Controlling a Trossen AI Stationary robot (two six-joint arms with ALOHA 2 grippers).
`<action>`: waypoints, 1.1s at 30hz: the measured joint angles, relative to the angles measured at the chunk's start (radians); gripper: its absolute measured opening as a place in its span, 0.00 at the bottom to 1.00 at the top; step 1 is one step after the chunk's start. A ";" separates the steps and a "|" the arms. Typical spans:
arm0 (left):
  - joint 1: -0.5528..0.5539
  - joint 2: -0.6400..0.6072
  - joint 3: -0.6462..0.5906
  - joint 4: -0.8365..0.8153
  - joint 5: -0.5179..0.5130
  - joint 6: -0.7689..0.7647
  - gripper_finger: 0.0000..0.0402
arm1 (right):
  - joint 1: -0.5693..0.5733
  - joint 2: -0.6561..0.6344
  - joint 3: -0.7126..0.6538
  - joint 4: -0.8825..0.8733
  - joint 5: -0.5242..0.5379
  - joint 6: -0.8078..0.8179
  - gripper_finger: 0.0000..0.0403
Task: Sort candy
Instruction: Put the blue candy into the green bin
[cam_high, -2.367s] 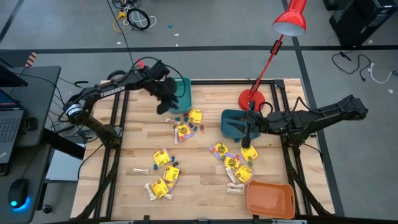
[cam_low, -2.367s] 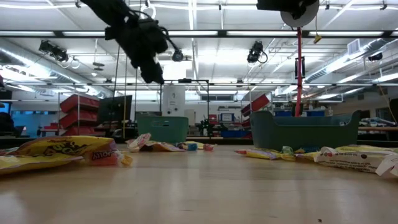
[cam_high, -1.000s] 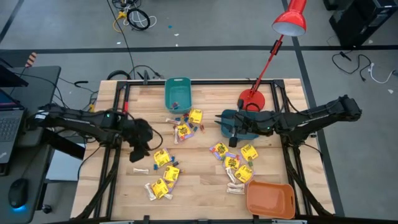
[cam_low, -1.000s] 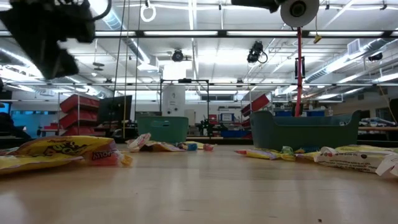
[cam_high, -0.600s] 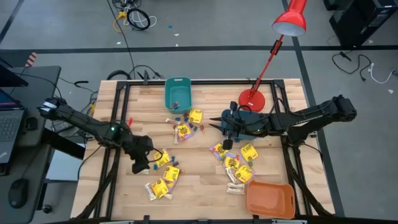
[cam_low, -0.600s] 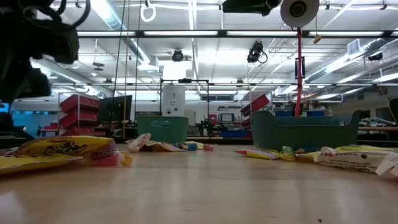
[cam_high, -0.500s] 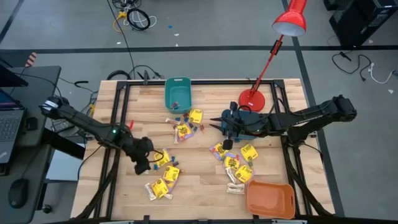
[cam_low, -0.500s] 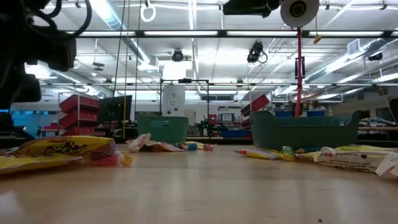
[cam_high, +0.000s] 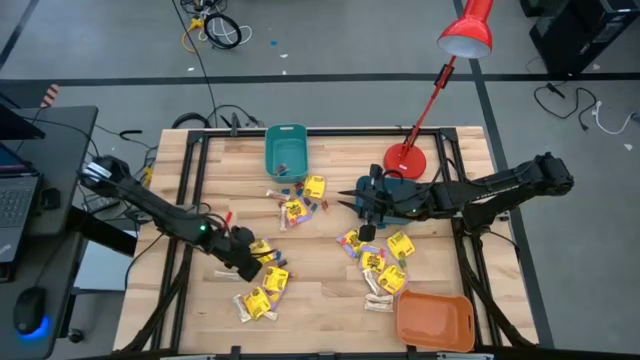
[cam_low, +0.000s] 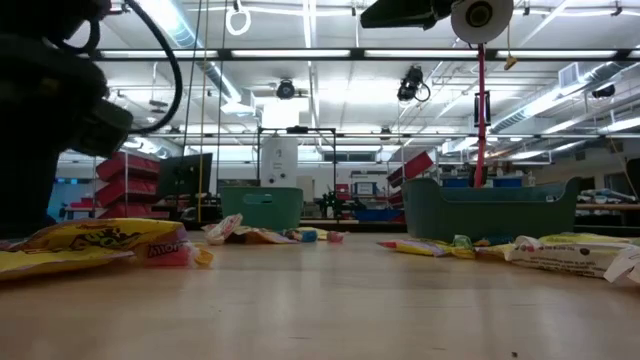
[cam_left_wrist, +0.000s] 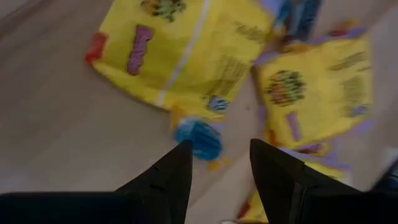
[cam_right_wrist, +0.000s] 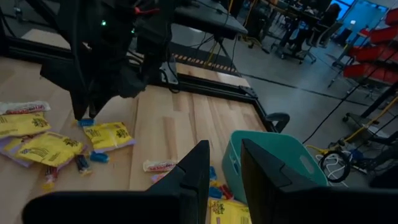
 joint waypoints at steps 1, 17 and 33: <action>0.000 0.017 0.006 0.001 0.000 0.000 0.41 | 0.000 0.000 0.000 -0.003 0.000 0.001 0.19; 0.000 0.105 0.026 -0.040 0.013 0.001 0.40 | 0.000 0.000 0.000 -0.016 0.000 0.006 0.19; -0.026 0.105 0.029 -0.067 0.000 0.034 0.06 | 0.000 0.000 0.000 -0.016 0.000 0.006 0.19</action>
